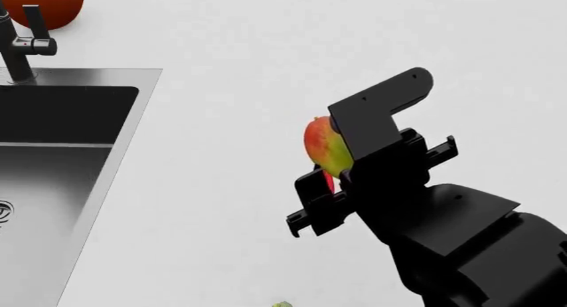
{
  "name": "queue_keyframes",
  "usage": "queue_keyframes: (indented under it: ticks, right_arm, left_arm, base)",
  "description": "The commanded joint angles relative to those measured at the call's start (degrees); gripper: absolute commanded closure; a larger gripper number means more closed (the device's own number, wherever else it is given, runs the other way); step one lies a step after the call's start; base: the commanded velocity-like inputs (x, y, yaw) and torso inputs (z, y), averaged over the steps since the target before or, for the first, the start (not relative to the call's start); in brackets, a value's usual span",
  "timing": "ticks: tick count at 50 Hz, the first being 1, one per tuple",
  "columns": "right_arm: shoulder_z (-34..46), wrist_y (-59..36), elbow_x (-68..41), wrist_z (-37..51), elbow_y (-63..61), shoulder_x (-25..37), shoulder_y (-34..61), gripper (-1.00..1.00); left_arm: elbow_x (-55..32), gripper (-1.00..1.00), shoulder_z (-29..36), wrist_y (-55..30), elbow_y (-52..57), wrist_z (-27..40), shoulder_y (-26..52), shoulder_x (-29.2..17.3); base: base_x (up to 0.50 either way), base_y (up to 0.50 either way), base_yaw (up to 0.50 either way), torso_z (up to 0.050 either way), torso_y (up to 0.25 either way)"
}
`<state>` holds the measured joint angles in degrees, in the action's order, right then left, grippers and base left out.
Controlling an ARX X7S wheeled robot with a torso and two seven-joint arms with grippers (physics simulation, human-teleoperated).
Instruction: There is a mixed pile of frozen fruits and vegetables on the counter. Locate all the frozen vegetables and place the items in a bowl on the counter. Take all the frozen fruits and defrost them in a running sink.
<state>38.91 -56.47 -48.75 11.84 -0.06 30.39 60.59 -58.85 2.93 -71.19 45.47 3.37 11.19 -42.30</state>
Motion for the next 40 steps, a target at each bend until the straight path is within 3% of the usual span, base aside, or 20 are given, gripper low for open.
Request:
queue_keyframes:
  ticks: [1,13,20,27,35,40]
  right_arm:
    - [0.63,0.36,1.35,-1.23,0.35,-0.19,0.13,1.0]
    - [0.55,0.53,1.12,-1.05,-0.07,0.0,-0.18,1.0]
    - [0.62,0.43,0.96,-0.9,-0.51,0.03,-0.31,1.0]
    - [0.78,0.59,0.97,-0.84,-1.53,0.6,-0.68,1.0]
    - [0.54,0.6,0.53,-0.58,-2.18,0.85,-1.14,1.0]
    - [-0.22,0.3,-0.25,0.09,-2.65,0.99,-1.51,1.0]
  left_arm:
    - [4.33,1.0,2.93,2.87,-2.01,-0.63,-1.1,0.16]
    - [0.41,1.0,-1.63,2.93,-0.65,1.27,-0.38,0.5]
    - [-15.38,1.0,-13.95,0.91,2.22,10.48,4.72,0.32]
    - [-25.72,1.0,-21.01,3.99,3.5,17.32,8.08,-0.32]
    - [-34.21,1.0,-25.41,7.99,3.75,24.56,11.32,-2.39]
    - [-32.01,1.0,-24.19,7.74,1.8,28.58,12.13,-2.3]
  base:
    - [0.01,0.0,0.0,0.0,0.0]
    - [0.0,0.0,0.0,0.0,0.0]
    - [0.0,0.0,0.0,0.0,0.0]
    - [0.0,0.0,0.0,0.0,0.0]
    - [0.0,0.0,0.0,0.0,0.0]
    - [0.0,0.0,0.0,0.0,0.0]
